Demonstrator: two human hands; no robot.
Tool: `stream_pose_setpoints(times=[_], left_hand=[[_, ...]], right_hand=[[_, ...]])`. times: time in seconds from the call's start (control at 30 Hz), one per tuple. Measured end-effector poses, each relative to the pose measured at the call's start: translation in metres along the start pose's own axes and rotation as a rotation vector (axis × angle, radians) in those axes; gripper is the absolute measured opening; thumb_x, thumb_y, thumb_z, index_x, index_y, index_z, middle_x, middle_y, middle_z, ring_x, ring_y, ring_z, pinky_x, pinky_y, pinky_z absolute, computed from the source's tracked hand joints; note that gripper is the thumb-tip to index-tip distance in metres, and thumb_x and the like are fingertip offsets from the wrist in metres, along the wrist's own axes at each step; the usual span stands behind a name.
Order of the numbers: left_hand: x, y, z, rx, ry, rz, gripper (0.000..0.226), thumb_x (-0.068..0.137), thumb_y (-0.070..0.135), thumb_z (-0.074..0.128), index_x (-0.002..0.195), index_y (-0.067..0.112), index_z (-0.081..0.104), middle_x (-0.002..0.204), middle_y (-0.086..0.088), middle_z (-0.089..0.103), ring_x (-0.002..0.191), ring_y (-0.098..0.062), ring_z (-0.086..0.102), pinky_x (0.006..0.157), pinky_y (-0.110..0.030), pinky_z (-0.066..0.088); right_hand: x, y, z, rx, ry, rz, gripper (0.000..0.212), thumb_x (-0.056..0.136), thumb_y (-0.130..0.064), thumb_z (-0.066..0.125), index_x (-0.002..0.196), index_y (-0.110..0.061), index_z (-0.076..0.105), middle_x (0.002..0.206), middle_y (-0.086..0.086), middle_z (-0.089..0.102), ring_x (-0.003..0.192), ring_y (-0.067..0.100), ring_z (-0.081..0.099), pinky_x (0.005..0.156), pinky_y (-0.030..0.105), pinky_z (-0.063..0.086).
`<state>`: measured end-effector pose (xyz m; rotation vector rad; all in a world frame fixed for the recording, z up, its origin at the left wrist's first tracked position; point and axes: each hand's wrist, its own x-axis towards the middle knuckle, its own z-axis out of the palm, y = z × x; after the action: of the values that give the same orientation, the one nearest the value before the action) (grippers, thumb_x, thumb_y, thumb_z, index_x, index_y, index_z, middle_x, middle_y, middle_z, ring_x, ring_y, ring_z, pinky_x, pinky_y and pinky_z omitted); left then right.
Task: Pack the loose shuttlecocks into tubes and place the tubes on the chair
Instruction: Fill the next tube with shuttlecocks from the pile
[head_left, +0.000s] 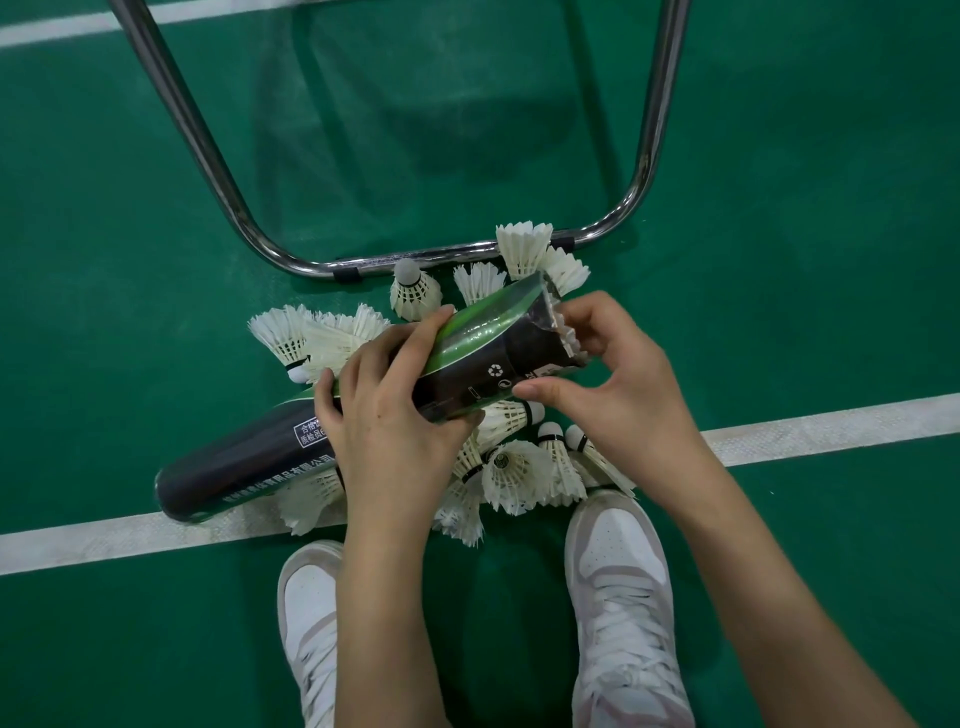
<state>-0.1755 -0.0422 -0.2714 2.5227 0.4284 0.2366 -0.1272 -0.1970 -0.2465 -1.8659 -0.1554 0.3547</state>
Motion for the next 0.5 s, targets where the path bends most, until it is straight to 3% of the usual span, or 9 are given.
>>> stream_pose_setpoints(times=[0.07,0.13,0.27,0.5], left_hand=[[-0.0004,0.0005,0.0006,0.000,0.000,0.003,0.082,0.057,0.024,0.085,0.130,0.037,0.050,0.120,0.005,0.054,0.112,-0.008,0.035,0.106,-0.053,0.020],[-0.0005,0.0007,0.0007,0.002,0.002,0.006,0.083,0.056,0.024,0.085,0.130,0.037,0.049,0.120,0.005,0.054,0.112,-0.008,0.035,0.106,-0.053,0.020],[0.0005,-0.0003,0.0000,0.011,0.001,0.006,0.082,0.057,0.024,0.085,0.130,0.038,0.049,0.121,0.005,0.053,0.113,-0.009,0.035,0.106,-0.056,0.020],[0.0025,0.0019,0.0000,-0.016,0.006,0.010,0.083,0.057,0.024,0.085,0.130,0.039,0.048,0.122,0.006,0.052,0.114,-0.008,0.036,0.106,-0.055,0.021]], right_hand=[[0.0008,0.0013,-0.0006,0.007,-0.008,0.014,0.037,0.070,-0.009,0.078,0.083,-0.024,0.047,0.078,-0.011,0.062,0.076,0.004,0.057,0.070,0.014,0.041],[0.0017,0.0027,-0.0003,0.010,-0.033,0.017,0.035,0.073,-0.009,0.077,0.083,-0.025,0.047,0.080,-0.013,0.063,0.079,0.002,0.059,0.076,0.020,0.045],[0.0027,0.0052,0.0020,-0.021,-0.093,0.001,0.026,0.078,-0.009,0.072,0.094,-0.020,0.055,0.100,-0.005,0.066,0.093,0.004,0.061,0.086,0.026,0.049],[0.0047,0.0039,-0.0031,-0.026,-0.068,-0.085,0.028,0.075,-0.008,0.075,0.103,-0.010,0.067,0.105,0.007,0.065,0.095,0.006,0.058,0.082,0.006,0.040]])
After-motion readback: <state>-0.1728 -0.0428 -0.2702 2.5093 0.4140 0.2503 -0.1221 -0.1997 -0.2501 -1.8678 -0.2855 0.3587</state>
